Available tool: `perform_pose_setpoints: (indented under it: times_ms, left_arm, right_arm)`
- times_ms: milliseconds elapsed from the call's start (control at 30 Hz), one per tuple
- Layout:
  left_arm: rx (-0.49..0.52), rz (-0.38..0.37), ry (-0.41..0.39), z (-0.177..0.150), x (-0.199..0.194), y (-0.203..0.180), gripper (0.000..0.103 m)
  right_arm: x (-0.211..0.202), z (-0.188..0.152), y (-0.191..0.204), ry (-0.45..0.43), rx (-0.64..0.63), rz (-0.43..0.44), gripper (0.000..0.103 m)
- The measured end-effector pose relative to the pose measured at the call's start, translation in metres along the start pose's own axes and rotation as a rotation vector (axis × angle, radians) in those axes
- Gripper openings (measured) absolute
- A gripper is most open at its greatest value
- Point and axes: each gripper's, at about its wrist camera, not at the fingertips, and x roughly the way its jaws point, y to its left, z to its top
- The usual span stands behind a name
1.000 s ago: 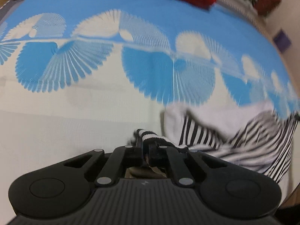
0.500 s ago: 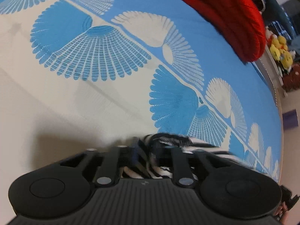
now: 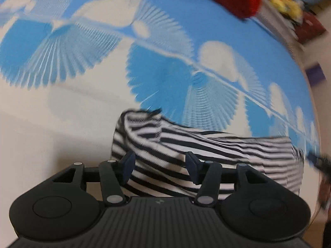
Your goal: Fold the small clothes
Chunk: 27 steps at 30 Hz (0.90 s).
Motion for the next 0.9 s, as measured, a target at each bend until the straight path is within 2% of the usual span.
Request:
perform_pose_setpoints:
  times_ms: [67,100,167,200,300,367,433,533,700,733,767,833,900]
  left_arm:
    - [-0.055,-0.016,0.016,-0.001,0.011,0.002,0.057]
    - [-0.066,-0.012,0.019,-0.001,0.015,0.001,0.053]
    - [-0.063,-0.003,0.013,0.001,0.018,-0.002,0.015]
    - [-0.059,-0.014,-0.003,0.002,0.014,-0.004,0.003]
    - [-0.049,-0.037,-0.142,0.011,-0.01,-0.011,0.002]
    - [-0.091,-0.086,-0.26,0.014,-0.026,-0.008,0.002]
    - [-0.112,-0.065,-0.295,0.016,-0.028,-0.009,0.003]
    - [-0.146,-0.015,-0.259,0.017,-0.017,-0.007,0.003]
    - [-0.159,0.009,-0.234,0.018,-0.005,-0.003,0.003]
    - [-0.159,0.01,-0.232,0.018,-0.004,-0.004,0.003]
    - [-0.16,0.009,-0.231,0.017,-0.006,-0.002,0.003]
    - [-0.163,0.008,-0.228,0.018,-0.005,-0.002,0.003]
    - [-0.161,0.01,-0.223,0.017,-0.007,-0.002,0.003]
  right_arm:
    - [0.01,-0.009,0.008,0.069,-0.012,-0.011,0.047]
    - [0.014,-0.012,0.009,0.088,-0.004,-0.017,0.047]
    - [0.018,-0.016,0.007,0.112,0.03,-0.028,0.047]
    - [0.02,-0.018,0.005,0.121,0.051,-0.027,0.047]
    - [0.025,-0.021,0.004,0.14,0.069,-0.027,0.048]
    - [0.025,-0.019,0.007,0.143,0.059,-0.022,0.048]
    - [0.029,-0.019,0.011,0.146,0.046,-0.018,0.048]
    - [0.031,-0.019,0.014,0.149,0.027,-0.012,0.048]
    - [0.033,-0.014,0.029,0.108,-0.018,0.027,0.05]
    - [0.033,-0.014,0.035,0.103,-0.037,0.04,0.053]
    - [0.033,-0.013,0.04,0.099,-0.067,0.05,0.061]
    - [0.032,-0.016,0.057,0.087,-0.187,0.062,0.068]
    - [0.031,-0.02,0.073,0.082,-0.302,0.088,0.069]
